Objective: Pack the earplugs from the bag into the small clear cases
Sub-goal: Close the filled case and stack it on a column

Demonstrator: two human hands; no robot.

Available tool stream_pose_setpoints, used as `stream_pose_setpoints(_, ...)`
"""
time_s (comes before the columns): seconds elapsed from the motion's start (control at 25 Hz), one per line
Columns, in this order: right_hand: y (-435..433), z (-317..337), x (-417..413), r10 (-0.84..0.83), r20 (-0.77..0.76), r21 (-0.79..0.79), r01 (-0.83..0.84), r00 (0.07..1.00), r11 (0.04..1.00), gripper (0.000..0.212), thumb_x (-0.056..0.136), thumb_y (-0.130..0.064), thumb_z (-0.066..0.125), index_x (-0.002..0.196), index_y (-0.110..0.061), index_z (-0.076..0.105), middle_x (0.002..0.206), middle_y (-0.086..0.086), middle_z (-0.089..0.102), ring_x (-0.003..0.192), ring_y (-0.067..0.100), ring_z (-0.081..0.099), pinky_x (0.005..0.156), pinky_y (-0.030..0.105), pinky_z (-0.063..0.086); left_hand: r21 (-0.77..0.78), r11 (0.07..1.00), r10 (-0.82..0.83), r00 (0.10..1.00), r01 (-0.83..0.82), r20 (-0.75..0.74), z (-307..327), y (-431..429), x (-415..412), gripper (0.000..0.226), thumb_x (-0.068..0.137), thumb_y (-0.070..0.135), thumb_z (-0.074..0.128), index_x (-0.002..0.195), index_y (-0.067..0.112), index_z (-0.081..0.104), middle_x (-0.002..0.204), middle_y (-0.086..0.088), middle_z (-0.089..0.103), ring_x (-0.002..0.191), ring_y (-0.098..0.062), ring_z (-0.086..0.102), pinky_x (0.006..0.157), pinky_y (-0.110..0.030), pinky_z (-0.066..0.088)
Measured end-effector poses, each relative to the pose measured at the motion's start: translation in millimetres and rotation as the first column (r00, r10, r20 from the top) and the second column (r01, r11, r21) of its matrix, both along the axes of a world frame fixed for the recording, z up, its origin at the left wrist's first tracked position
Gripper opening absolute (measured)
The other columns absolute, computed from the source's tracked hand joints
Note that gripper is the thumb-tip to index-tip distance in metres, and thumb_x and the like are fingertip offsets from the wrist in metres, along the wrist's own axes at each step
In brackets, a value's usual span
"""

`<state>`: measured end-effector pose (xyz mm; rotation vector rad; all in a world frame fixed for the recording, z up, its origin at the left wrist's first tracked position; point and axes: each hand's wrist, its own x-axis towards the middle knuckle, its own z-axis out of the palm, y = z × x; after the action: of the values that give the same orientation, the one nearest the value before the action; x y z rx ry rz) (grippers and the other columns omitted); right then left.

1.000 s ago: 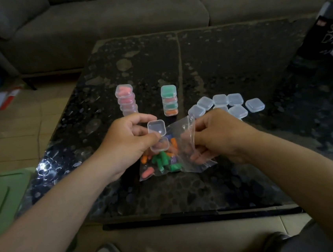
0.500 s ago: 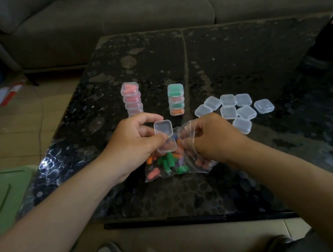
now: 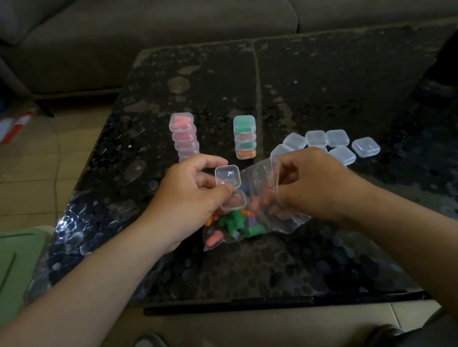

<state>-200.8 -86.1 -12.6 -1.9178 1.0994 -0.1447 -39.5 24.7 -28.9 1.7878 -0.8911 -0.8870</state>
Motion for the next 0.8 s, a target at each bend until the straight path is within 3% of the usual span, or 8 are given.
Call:
stream_pose_setpoints(0.2, -2, 7, -3, -0.11, 0.08, -0.036, 0.113, 0.991, 0.993, 0.018, 0.086, -0.004, 0.071, 0.084, -0.022, 0.07, 0.075, -0.001, 0.074, 0.071, 0.013, 0.073, 0.071, 0.039, 0.064, 0.007, 1.0, 0.013, 1.0, -0.013, -0.025, 2, 0, -2, 0.037, 0.093, 0.003, 0.071, 0.123, 0.023, 0.063, 0.085, -0.002, 0.08, 0.079, -0.017, 0.078, 0.087, -0.05, 0.063)
stream_pose_setpoints(0.32, -3, 7, -4, -0.151, 0.165, -0.157, 0.177, 0.975, 0.972, 0.017, 0.087, -0.011, 0.071, 0.084, -0.027, 0.069, 0.076, -0.004, 0.071, 0.071, 0.009, 0.07, 0.068, 0.033, 0.063, 0.003, 0.999, 0.051, 0.994, -0.051, -0.097, 1, -1, 0, 0.04, 0.095, 0.002, 0.068, 0.129, 0.022, 0.064, 0.089, -0.004, 0.08, 0.085, -0.023, 0.079, 0.088, -0.057, 0.061)
stream_pose_setpoints(0.44, 1, 7, -6, -0.06, 0.207, -0.355, 0.132, 0.977, 0.926, 0.02, 0.089, -0.013, 0.069, 0.087, -0.032, 0.065, 0.08, -0.012, 0.065, 0.079, -0.003, 0.063, 0.062, 0.012, 0.055, -0.014, 0.998, 0.065, 0.986, -0.068, -0.155, 0, -2, 1, 0.039, 0.096, 0.001, 0.067, 0.128, 0.023, 0.065, 0.091, -0.004, 0.08, 0.087, -0.025, 0.079, 0.088, -0.055, 0.061)
stream_pose_setpoints(0.52, 7, 9, -7, 0.038, 0.243, -0.469, 0.083, 0.969, 0.879, 0.021, 0.089, -0.014, 0.07, 0.095, -0.033, 0.063, 0.085, -0.017, 0.062, 0.09, -0.007, 0.058, 0.073, 0.006, 0.05, -0.041, 0.997, 0.05, 0.981, -0.059, -0.187, 1, -3, 1, 0.038, 0.094, 0.001, 0.069, 0.122, 0.027, 0.067, 0.092, -0.005, 0.08, 0.09, -0.024, 0.078, 0.086, -0.048, 0.062)
stream_pose_setpoints(0.64, 12, 11, -7, 0.206, 0.274, -0.582, -0.009, 0.939, 0.813, 0.016, 0.087, -0.015, 0.069, 0.1, -0.025, 0.07, 0.09, -0.019, 0.064, 0.094, -0.002, 0.059, 0.079, 0.009, 0.049, -0.079, 0.996, 0.015, 0.967, -0.036, -0.254, 6, -3, -4, 0.039, 0.092, -0.001, 0.069, 0.114, 0.031, 0.068, 0.089, -0.009, 0.08, 0.086, -0.022, 0.079, 0.076, -0.039, 0.061)
stream_pose_setpoints(0.8, 16, 3, -4, 0.299, 0.253, -0.593, -0.097, 0.92, 0.799, 0.012, 0.085, -0.014, 0.075, 0.095, -0.022, 0.078, 0.087, -0.015, 0.067, 0.085, 0.001, 0.061, 0.076, 0.014, 0.051, -0.146, 0.989, -0.039, 0.938, -0.012, -0.344, 13, 0, -10, 0.041, 0.092, -0.007, 0.065, 0.11, 0.029, 0.069, 0.088, -0.013, 0.08, 0.079, -0.025, 0.078, 0.064, -0.031, 0.062)
